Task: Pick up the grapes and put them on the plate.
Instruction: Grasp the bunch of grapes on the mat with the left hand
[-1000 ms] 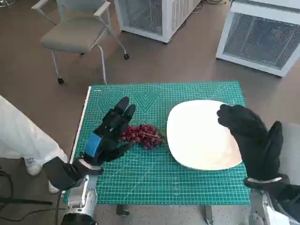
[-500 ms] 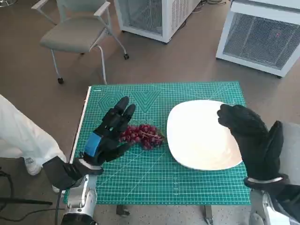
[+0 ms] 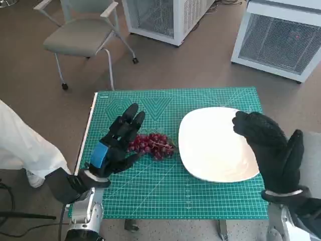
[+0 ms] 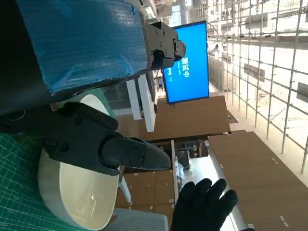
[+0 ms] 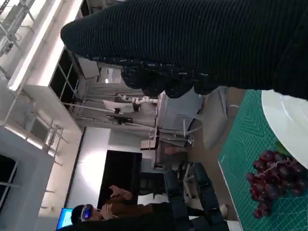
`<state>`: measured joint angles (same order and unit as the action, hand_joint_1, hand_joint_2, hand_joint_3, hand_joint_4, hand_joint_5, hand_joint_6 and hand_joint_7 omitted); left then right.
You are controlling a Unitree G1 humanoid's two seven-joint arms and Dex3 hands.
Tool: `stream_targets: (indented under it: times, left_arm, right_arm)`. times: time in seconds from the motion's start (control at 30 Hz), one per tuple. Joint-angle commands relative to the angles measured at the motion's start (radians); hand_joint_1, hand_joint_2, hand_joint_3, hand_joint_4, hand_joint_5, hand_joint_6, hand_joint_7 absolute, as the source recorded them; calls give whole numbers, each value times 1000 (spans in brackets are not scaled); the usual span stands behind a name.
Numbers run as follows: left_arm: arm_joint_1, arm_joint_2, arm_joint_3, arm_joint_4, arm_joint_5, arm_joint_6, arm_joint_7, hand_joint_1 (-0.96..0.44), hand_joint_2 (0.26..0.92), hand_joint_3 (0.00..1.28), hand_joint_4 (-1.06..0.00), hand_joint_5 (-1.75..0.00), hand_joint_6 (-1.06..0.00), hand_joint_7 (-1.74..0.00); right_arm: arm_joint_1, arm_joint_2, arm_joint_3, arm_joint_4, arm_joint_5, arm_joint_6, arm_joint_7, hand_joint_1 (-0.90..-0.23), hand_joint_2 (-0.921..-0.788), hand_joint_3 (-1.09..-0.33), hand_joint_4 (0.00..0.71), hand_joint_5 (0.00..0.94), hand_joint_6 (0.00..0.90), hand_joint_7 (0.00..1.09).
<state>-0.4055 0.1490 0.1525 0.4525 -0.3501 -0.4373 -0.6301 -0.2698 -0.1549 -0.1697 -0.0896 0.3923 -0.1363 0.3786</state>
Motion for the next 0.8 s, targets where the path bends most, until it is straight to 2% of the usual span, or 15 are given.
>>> stream_targets:
  times: [0.03, 0.8]
  left_arm:
    - [13, 5, -2, -16, 0, 8, -2, -515, 921, 127, -102, -7, -191, -7]
    - [8, 6, 0, -20, -11, 26, -16, -507, 921, 120, -108, -4, -194, -4]
  right_arm:
    - [23, -2, 2, 2, 4, 12, 3, -334, -921, -615, 411, 855, 230, 1008]
    - [26, -6, 0, -3, 0, 14, 0, -326, -921, -619, 411, 859, 228, 1013]
